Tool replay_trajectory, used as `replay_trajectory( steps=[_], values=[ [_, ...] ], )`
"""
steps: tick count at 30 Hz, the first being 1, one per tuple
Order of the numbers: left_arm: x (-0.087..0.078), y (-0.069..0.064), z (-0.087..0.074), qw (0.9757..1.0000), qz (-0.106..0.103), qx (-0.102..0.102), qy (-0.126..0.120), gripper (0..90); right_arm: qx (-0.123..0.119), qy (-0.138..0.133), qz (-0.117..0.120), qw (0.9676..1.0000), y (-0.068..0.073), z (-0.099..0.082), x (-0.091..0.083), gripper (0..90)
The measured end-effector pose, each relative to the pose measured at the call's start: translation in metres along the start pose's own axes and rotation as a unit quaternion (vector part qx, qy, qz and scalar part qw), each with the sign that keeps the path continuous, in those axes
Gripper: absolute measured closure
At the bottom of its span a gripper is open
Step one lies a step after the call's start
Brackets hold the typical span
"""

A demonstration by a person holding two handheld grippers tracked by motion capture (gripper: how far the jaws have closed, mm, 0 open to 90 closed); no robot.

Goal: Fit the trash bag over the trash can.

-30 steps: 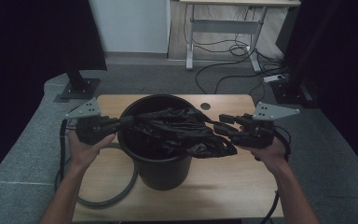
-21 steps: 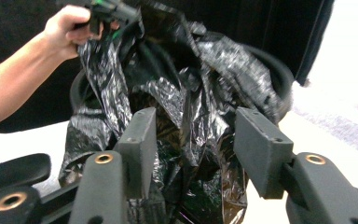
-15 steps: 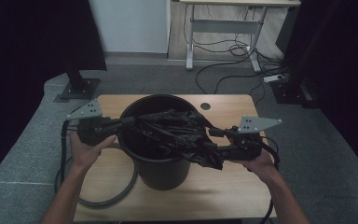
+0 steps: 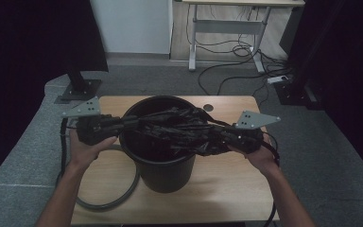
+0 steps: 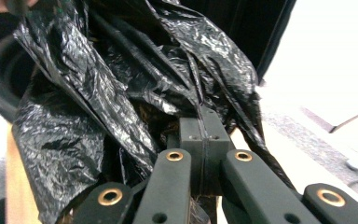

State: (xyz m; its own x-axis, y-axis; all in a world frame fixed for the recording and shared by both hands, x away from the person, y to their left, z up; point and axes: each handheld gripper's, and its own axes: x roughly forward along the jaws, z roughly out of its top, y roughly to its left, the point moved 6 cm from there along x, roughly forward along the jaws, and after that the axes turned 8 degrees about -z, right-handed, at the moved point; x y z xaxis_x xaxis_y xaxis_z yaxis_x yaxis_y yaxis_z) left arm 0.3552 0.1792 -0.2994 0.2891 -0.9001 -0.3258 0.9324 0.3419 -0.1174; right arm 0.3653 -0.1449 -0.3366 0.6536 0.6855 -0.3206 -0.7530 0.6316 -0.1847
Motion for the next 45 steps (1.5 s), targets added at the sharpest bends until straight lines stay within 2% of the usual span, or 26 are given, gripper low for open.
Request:
replay_trajectory(
  steps=[4, 8, 13, 17, 19, 24, 26, 28, 30, 32, 33, 35, 38, 45],
  values=[
    [0.002, 0.004, 0.008, 1.0, -0.006, 0.002, -0.001, 65.9, -0.012, 0.0, 0.002, 0.9999, -0.011, -0.002, 0.003, 89.6],
    [0.011, 0.012, 0.013, 0.9999, -0.007, 0.003, 0.015, 56.2, -0.015, -0.005, 0.011, 0.9998, -0.017, -0.002, 0.006, 89.6],
    [0.025, 0.028, 0.02, 0.9991, 0.014, 0.008, 0.038, 44.5, -0.024, -0.015, 0.027, 0.9992, -0.021, 0.002, 0.01, 89.6],
    [0.036, 0.036, 0.022, 0.9989, -0.015, 0.004, 0.043, 41.9, -0.02, -0.018, 0.028, 0.9992, -0.023, 0.004, 0.011, 89.6],
    [0.042, 0.036, 0.022, 0.9984, -0.022, 0.008, 0.051, 41.3, -0.018, -0.016, 0.028, 0.9993, -0.024, 0.005, 0.012, 89.6],
    [0.053, 0.034, 0.022, 0.997, -0.035, 0.013, 0.068, 47.0, -0.021, -0.017, 0.028, 0.9992, -0.022, 0.01, 0.016, 89.6],
    [0.056, 0.035, 0.019, 0.9963, -0.026, 0.015, 0.08, 54.9, -0.021, -0.02, 0.029, 0.9992, -0.021, 0.012, 0.018, 89.6],
    [0.059, 0.036, 0.017, 0.9957, -0.02, 0.014, 0.09, 66.7, -0.021, -0.02, 0.029, 0.9992, -0.019, 0.014, 0.019, 89.6],
    [0.06, 0.035, 0.016, 0.9953, -0.022, 0.014, 0.094, 79.0, -0.021, -0.021, 0.028, 0.9992, -0.018, 0.014, 0.02, 89.6],
    [0.06, 0.033, 0.016, 0.9954, -0.012, 0.019, 0.093, 89.1, -0.022, -0.018, 0.025, 0.9993, -0.018, 0.014, 0.02, 89.6],
    [0.06, 0.032, 0.016, 0.9956, -0.01, 0.02, 0.091, 89.9, -0.023, -0.017, 0.026, 0.9993, -0.017, 0.013, 0.02, 89.6],
    [0.059, 0.031, 0.017, 0.9959, 0.009, 0.024, 0.087, 90.0, -0.022, -0.017, 0.026, 0.9993, -0.018, 0.011, 0.018, 89.6],
    [0.054, 0.03, 0.019, 0.9968, 0.027, 0.023, 0.072, 90.0, -0.016, -0.017, 0.025, 0.9994, -0.02, 0.007, 0.013, 89.6],
    [0.036, 0.026, 0.023, 0.9977, 0.052, 0.023, 0.037, 90.0, 0.0, -0.018, 0.025, 0.9995, -0.027, 0.0, 0.003, 89.6]
  ],
)
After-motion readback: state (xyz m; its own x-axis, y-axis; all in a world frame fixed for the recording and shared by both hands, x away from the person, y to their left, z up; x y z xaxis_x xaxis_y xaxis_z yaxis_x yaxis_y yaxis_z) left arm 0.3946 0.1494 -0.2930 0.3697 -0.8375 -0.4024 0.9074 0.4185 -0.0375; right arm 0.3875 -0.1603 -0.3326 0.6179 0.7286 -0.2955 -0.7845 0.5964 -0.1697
